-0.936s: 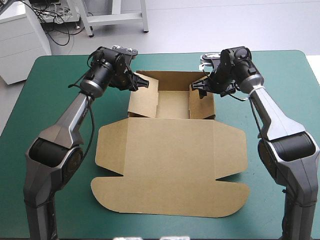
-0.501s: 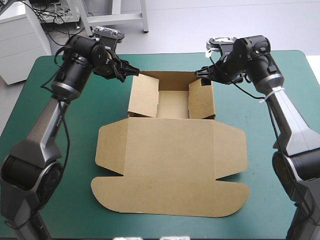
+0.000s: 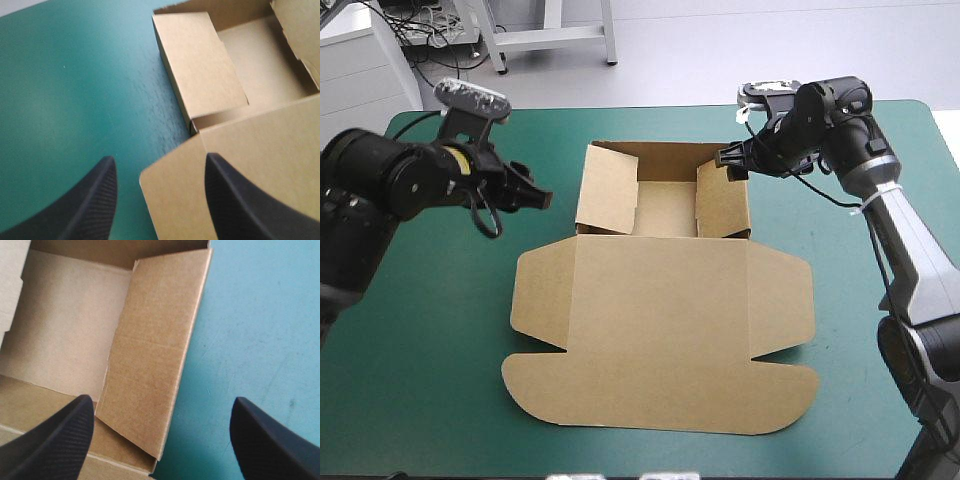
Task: Fold the box
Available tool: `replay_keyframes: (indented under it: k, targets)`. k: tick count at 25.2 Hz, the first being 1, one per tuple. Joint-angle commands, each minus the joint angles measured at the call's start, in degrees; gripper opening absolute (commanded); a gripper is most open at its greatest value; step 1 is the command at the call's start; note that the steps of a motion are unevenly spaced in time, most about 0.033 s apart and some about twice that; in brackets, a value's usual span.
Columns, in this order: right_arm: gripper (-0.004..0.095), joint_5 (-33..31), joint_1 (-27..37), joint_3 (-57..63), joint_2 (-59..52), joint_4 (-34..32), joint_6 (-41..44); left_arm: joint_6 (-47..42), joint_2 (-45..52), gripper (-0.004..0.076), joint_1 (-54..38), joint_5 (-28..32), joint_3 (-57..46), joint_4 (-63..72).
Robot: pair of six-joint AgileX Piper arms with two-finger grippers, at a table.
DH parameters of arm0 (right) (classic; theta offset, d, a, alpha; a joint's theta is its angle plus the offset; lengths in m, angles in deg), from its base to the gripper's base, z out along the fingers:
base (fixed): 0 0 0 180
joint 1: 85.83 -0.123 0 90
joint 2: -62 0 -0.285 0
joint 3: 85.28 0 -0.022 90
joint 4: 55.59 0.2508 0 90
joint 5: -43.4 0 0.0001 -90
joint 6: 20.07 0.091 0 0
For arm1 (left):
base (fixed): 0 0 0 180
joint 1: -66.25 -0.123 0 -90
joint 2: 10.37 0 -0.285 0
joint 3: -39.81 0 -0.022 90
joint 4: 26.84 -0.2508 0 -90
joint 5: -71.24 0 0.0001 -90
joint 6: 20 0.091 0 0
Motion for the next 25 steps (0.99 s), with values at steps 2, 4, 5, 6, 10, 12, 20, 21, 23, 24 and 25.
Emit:
replay_keyframes:
  k: [2,4,5,6,10,12,20,21,23,24,25]
  targets:
    - [0.0701,-0.14,0.31,-0.33,-1.31,0.57,-0.51,-1.25,13.11,0.0382,2.79,-0.68,-11.56,-0.04]
    - [0.0702,-0.14,0.31,-0.33,0.33,0.57,-0.03,-1.92,19.13,0.0382,3.42,-0.68,-16.88,0.17]
    - [0.0702,-0.14,0.31,-0.33,1.50,0.57,0.98,-1.94,22.73,0.0382,3.42,-1.09,-19.67,0.81]
    - [0.0702,-0.14,0.31,-0.33,1.96,0.87,0.97,-1.94,24.05,0.0382,3.42,-1.43,-20.67,0.88]
    - [0.0701,-0.14,0.31,-0.44,5.43,1.00,1.44,-1.53,30.60,0.0382,3.42,-2.18,-22.50,1.46]
    - [0.0701,-0.14,0.31,-0.44,6.68,1.00,1.68,-0.22,32.35,0.0382,3.42,-2.22,-22.50,1.69]
    - [0.0694,0.07,0.31,-0.44,10.66,0.46,2.79,1.03,36.50,0.0382,3.42,-2.22,-22.50,1.69]
    - [0.0694,0.30,0.31,-0.44,11.16,0.46,2.95,1.03,36.62,0.0382,3.42,-2.22,-22.50,1.69]
    - [0.0693,0.91,0.31,-0.44,11.72,0.56,3.05,1.03,36.62,0.0382,3.42,-2.22,-22.50,1.69]
    - [0.0688,1.25,0.31,-0.44,12.13,0.46,3.21,1.03,36.62,0.0382,3.42,-2.22,-22.50,1.69]
    - [0.0673,1.51,0.31,-0.44,12.24,0.35,3.83,1.03,36.62,0.0382,3.42,-2.22,-22.50,1.69]
